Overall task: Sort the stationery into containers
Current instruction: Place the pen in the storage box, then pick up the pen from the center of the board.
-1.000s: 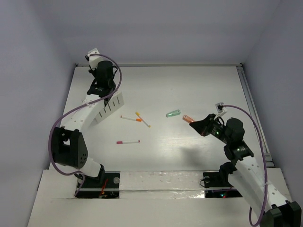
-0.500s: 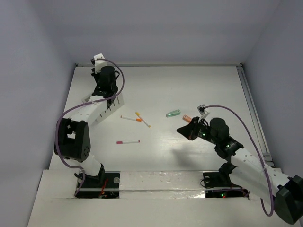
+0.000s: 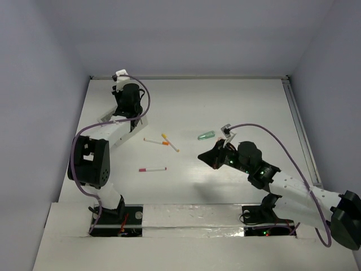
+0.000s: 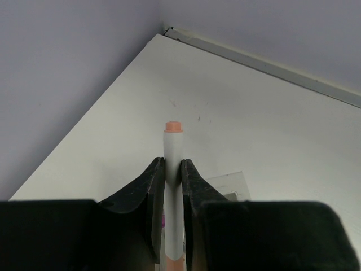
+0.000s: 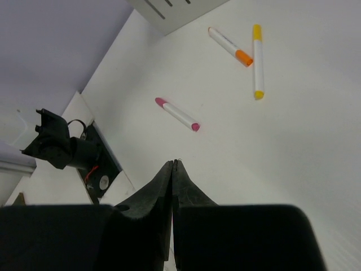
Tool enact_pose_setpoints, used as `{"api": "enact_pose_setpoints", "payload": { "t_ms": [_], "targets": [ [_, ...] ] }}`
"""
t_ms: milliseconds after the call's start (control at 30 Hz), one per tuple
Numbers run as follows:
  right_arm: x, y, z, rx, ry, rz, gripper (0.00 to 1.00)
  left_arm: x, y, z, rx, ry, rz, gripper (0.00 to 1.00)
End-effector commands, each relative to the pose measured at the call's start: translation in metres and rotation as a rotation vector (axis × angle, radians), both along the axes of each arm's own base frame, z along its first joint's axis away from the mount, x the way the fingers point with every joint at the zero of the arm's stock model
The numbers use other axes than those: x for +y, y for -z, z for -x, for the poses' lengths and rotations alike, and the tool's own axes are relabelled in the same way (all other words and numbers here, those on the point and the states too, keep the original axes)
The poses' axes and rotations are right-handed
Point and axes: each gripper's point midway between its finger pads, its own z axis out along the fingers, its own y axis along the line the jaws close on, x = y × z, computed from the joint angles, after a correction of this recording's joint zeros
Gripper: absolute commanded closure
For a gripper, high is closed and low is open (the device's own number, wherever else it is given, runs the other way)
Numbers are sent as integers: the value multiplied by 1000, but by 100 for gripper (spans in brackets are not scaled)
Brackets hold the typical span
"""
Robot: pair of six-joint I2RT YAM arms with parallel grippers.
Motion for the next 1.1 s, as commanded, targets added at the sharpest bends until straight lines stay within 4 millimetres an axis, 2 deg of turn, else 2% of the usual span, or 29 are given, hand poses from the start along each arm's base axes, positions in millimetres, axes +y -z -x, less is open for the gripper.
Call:
{"api": "enact_pose_setpoints", "payload": {
  "t_ms": [0,100,200,267,400,467,600,667,700,733,767,800,833,900,933,967,1000,1033,1067],
  "targets": [
    [18,-35,-10,-101,10,-46,94,-3,-9,-1,-47,-11,-12,100],
    [33,-43,-2,-115,-23,-68,94,-11,-4,1,-24,-22,-43,100],
    [46,-39,4,-120,-45,-39,93,-11,-9,1,-41,-22,-40,100],
    [52,-40,2,-128,-45,-28,92,-12,-12,0,-42,-23,-28,95],
    [67,-37,2,-141,-75,17,86,-14,-24,3,-70,-4,-7,67],
    [74,-32,-2,-153,-97,59,86,-14,-31,5,-78,2,1,62],
    [84,-27,-8,-190,-125,110,85,-16,-42,10,-111,13,46,60],
    [87,-22,-12,-221,-143,156,80,-20,-60,13,-141,29,85,60],
    [92,-16,-16,-227,-158,196,76,-23,-81,17,-183,44,146,61],
    [97,-16,-20,-236,-161,203,76,-27,-94,20,-213,63,187,61],
    [101,-10,-18,-230,-193,227,71,-31,-107,23,-243,83,227,62],
    [107,-7,-19,-230,-216,238,68,-42,-121,26,-272,155,277,66],
    [118,-1,-23,-239,-246,260,64,-47,-147,41,-336,194,350,68],
    [132,9,-18,-232,-322,283,44,-63,-172,58,-384,306,437,78],
    [143,3,-20,-250,-353,281,37,-64,-190,81,-426,340,494,81],
    [153,22,-17,-223,-414,302,29,-65,-198,92,-441,363,521,83],
    [159,26,-17,-215,-445,306,27,-66,-208,106,-461,393,542,88],
    [166,30,-17,-220,-475,312,26,-66,-220,133,-492,444,560,89],
    [179,41,-15,-202,-524,328,25,-64,-225,146,-508,458,565,89]
  ]
}}
